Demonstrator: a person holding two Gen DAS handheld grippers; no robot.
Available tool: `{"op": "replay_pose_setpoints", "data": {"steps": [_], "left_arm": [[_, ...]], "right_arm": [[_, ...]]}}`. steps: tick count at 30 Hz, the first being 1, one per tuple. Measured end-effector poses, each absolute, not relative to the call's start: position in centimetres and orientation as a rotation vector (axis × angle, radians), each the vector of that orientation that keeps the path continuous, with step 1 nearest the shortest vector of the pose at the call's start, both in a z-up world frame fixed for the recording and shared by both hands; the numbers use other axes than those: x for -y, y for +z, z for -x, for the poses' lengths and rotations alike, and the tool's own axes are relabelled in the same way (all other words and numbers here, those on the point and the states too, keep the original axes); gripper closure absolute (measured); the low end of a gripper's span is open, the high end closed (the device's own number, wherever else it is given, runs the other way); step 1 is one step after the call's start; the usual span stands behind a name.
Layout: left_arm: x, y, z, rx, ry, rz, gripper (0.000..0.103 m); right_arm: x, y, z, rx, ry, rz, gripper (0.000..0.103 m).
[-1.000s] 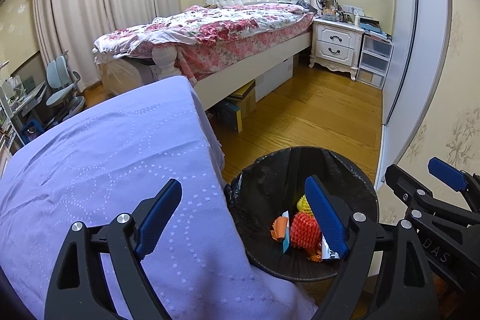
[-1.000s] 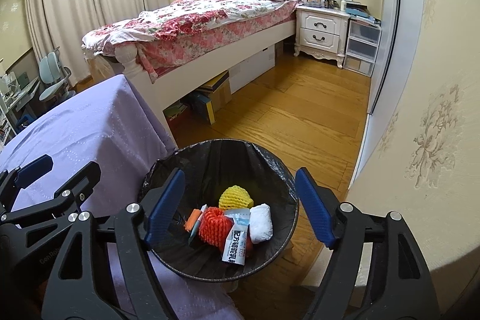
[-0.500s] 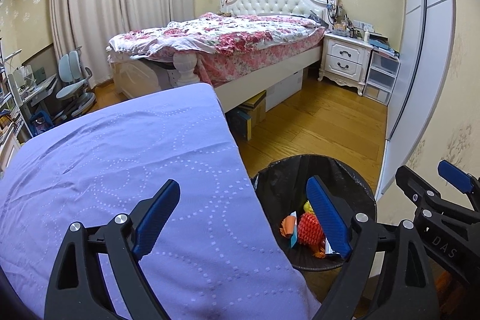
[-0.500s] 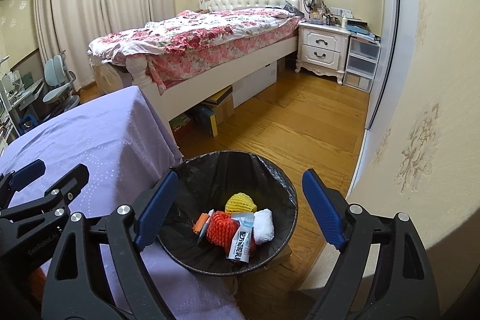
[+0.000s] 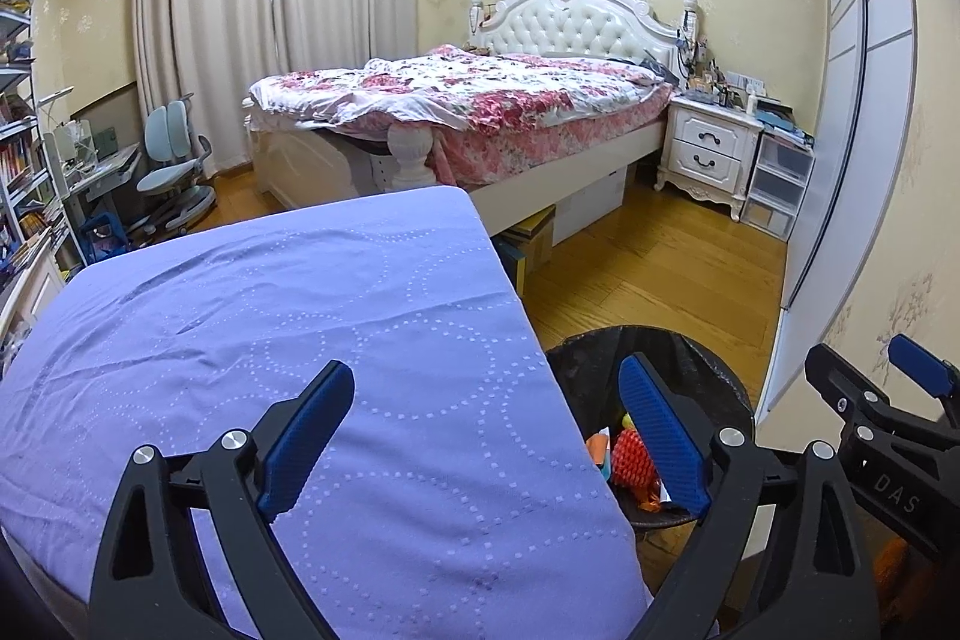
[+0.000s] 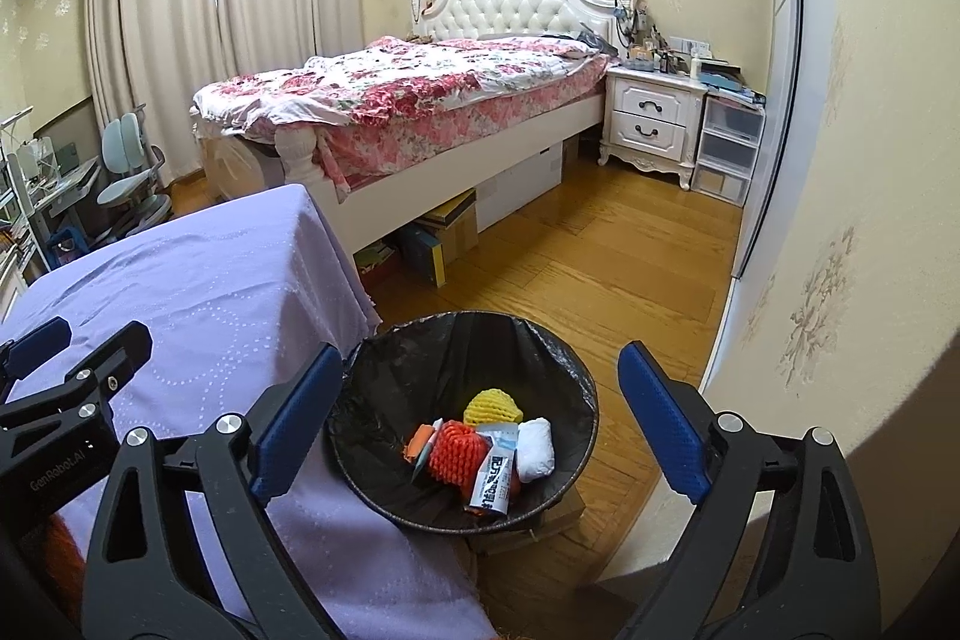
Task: Collect trash
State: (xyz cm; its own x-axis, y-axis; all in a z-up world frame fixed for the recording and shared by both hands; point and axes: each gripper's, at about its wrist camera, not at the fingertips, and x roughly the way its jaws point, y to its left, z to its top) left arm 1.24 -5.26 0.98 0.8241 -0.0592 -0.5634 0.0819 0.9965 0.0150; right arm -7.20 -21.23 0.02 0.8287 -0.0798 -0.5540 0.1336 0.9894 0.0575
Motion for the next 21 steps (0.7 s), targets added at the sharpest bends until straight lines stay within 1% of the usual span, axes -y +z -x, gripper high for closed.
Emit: {"op": "replay_pose_setpoints", "data": {"steps": [11, 21], "left_arm": [[3.6, 1.7, 1.4, -0.553, -0.045, -0.015, 0.013], [3.3, 1.8, 1.6, -0.546, -0.036, -0.013, 0.013]], "right_arm": [[19.9, 1.2, 9.5, -0.541, -0.081, -0.078, 0.012], [19.6, 1.4, 10.1, -0.534, -0.079, -0.076, 0.012]]}}
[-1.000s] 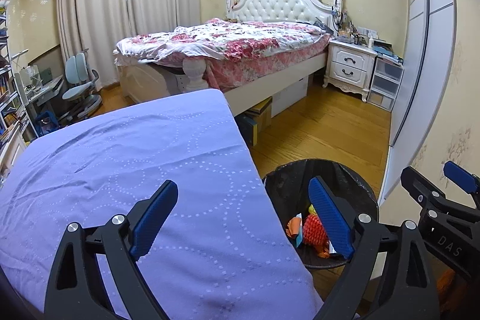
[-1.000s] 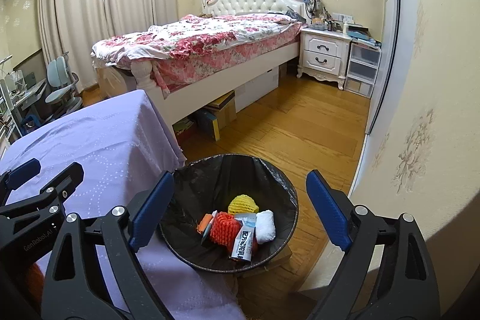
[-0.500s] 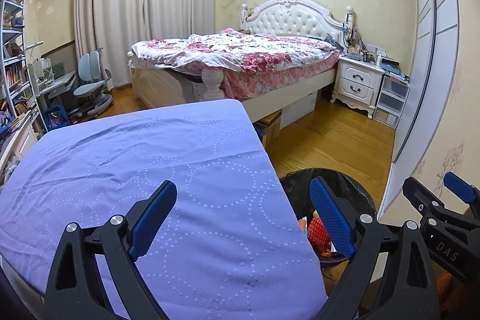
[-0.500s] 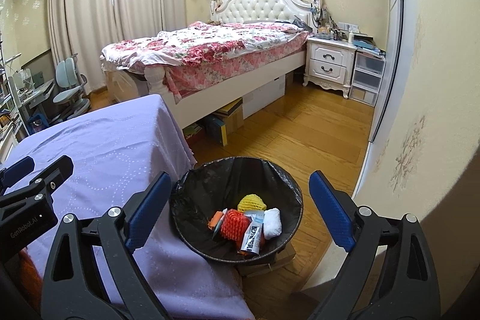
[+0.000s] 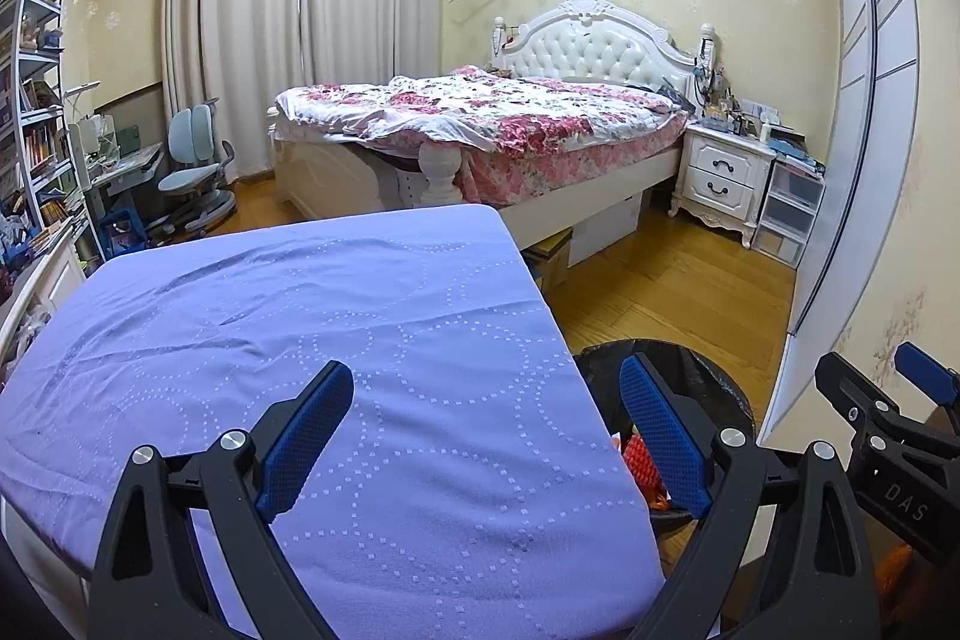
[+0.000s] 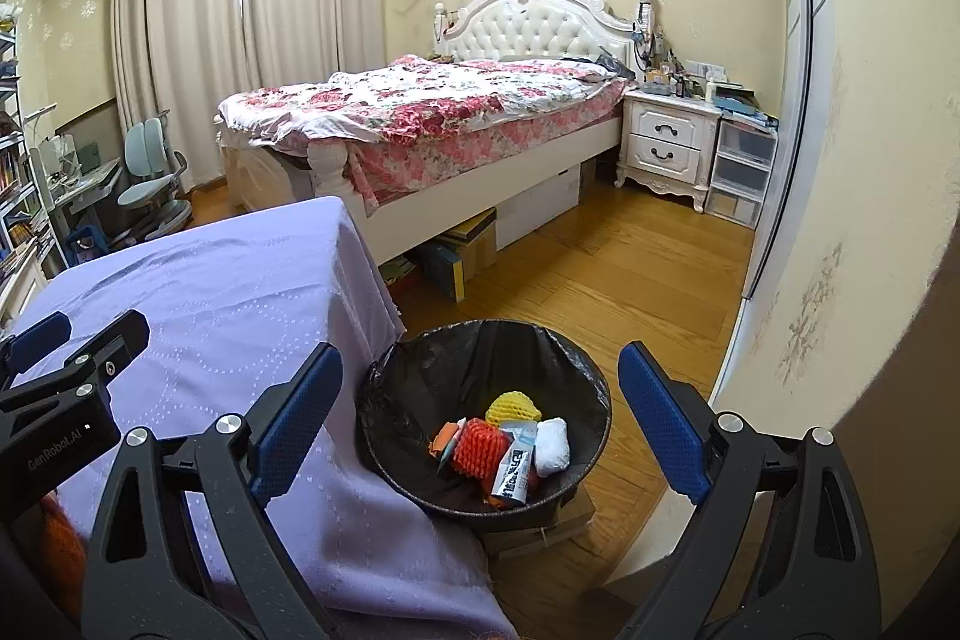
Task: Collect trash
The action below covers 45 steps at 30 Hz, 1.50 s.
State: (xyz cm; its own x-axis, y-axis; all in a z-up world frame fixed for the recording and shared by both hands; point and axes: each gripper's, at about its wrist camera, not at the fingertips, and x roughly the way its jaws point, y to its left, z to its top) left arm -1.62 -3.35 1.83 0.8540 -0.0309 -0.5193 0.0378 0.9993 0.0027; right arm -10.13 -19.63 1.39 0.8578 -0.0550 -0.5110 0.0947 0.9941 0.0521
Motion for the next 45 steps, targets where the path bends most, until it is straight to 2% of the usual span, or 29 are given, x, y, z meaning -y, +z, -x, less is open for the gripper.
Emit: {"op": "replay_pose_setpoints", "data": {"steps": [45], "left_arm": [[3.57, 1.83, 1.62, -0.552, -0.041, -0.02, 0.013]], "right_arm": [[19.7, 1.66, 10.4, -0.531, -0.082, -0.078, 0.012]]}}
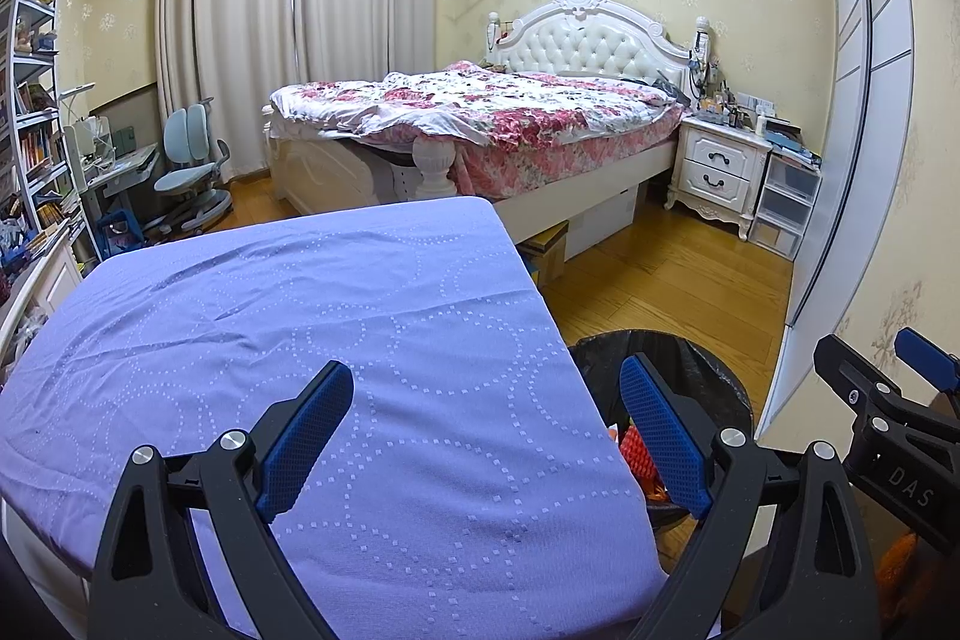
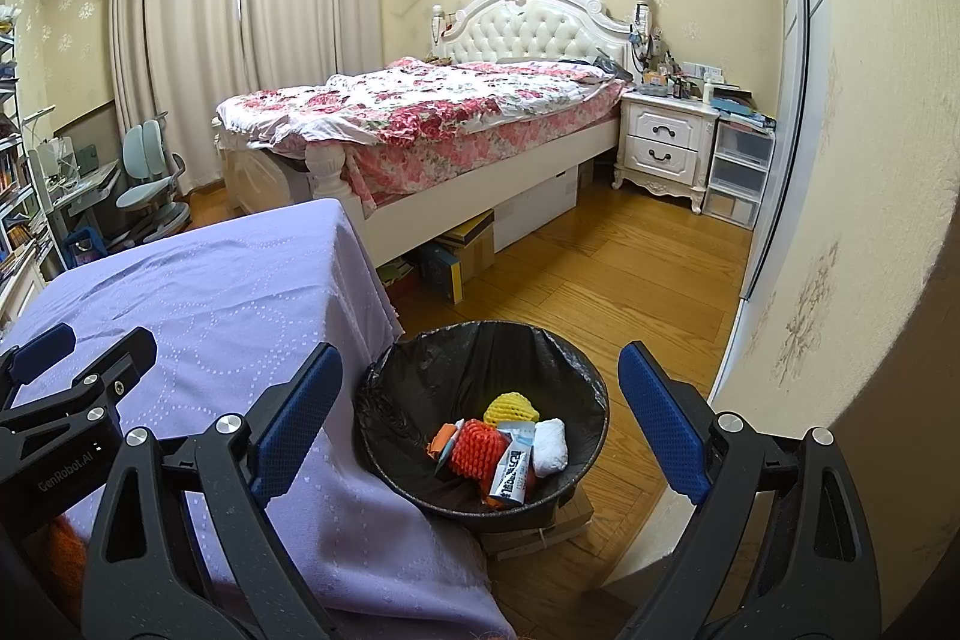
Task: Collect trash
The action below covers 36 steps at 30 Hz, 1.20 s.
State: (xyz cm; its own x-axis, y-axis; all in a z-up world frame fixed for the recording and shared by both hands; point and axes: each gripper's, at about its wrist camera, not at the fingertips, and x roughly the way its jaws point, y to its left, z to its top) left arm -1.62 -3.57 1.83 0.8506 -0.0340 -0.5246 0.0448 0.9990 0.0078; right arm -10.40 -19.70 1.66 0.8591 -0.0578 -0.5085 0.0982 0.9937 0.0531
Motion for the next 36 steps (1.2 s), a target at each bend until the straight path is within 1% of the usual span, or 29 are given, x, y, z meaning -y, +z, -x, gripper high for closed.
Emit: {"op": "replay_pose_setpoints", "data": {"steps": [36], "left_arm": [[3.52, 2.02, 1.51, -0.557, -0.044, -0.018, 0.013]], "right_arm": [[19.71, 1.64, 10.45, -0.532, -0.082, -0.078, 0.012]]}}
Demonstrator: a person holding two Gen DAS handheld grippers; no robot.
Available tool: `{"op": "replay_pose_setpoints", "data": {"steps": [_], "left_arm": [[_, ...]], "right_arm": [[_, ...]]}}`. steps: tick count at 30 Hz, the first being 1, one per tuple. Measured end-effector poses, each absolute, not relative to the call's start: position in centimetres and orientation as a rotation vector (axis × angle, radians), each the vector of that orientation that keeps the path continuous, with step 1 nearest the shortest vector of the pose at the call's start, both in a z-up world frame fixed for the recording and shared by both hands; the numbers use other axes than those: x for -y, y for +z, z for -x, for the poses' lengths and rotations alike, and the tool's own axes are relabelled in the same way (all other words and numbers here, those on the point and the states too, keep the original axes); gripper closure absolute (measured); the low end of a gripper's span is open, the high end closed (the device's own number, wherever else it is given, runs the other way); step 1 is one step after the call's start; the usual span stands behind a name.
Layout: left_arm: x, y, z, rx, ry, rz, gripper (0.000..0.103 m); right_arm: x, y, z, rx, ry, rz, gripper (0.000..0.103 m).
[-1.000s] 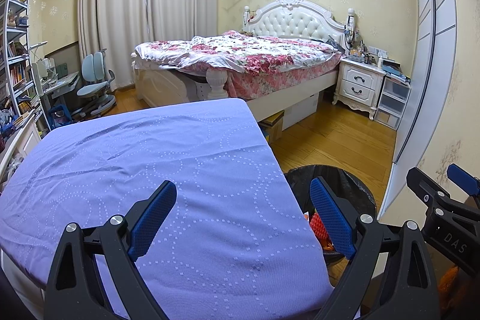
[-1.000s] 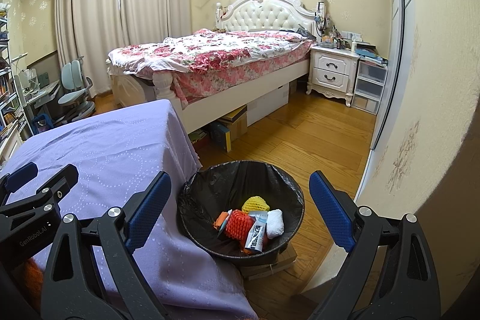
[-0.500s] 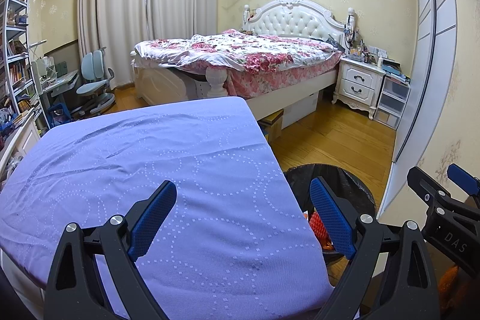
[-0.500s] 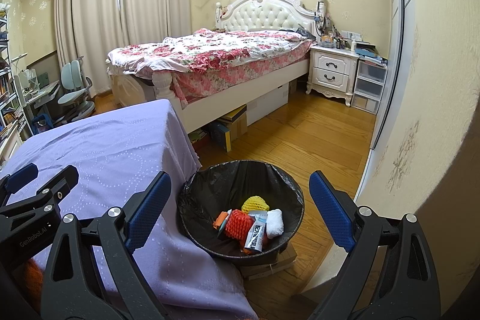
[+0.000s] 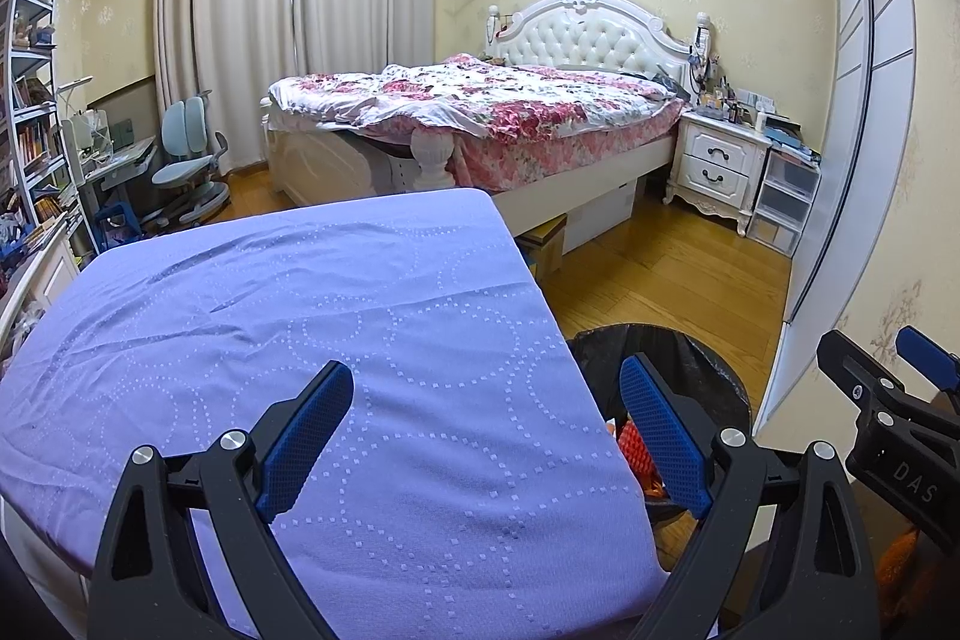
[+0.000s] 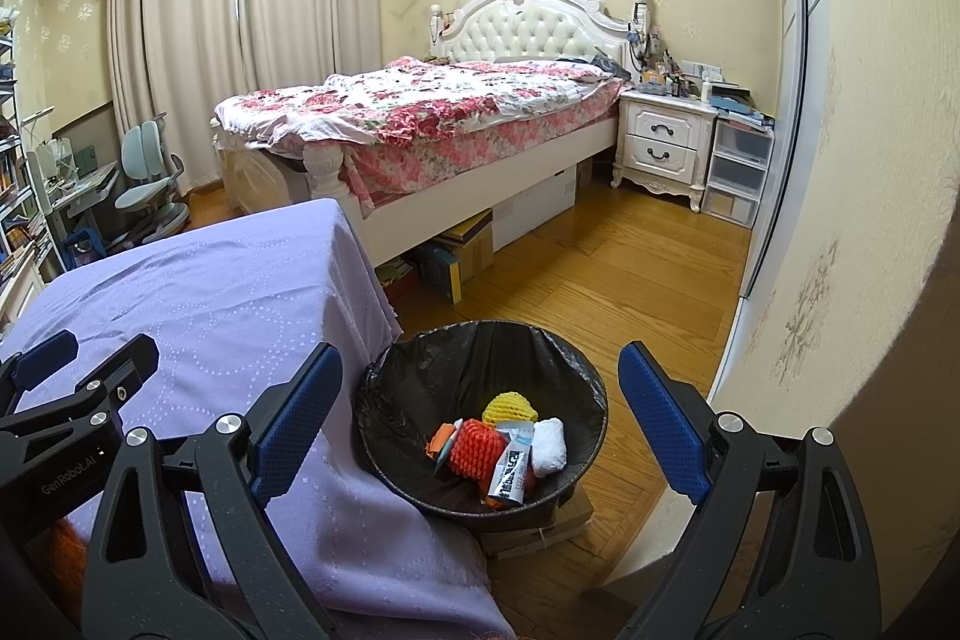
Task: Collect trash
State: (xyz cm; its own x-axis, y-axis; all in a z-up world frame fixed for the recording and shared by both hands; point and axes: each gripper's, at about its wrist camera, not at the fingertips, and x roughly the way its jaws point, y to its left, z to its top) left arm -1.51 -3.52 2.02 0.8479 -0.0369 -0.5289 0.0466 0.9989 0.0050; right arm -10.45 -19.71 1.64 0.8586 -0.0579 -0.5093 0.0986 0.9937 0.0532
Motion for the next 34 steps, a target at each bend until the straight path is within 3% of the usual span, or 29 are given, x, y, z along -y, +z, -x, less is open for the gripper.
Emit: {"op": "replay_pose_setpoints", "data": {"steps": [34], "left_arm": [[2.0, 0.8, 1.3, -0.581, 0.037, -0.019, 0.013]], "right_arm": [[18.3, 0.4, 9.3, -0.567, -0.034, -0.052, 0.012]]}}
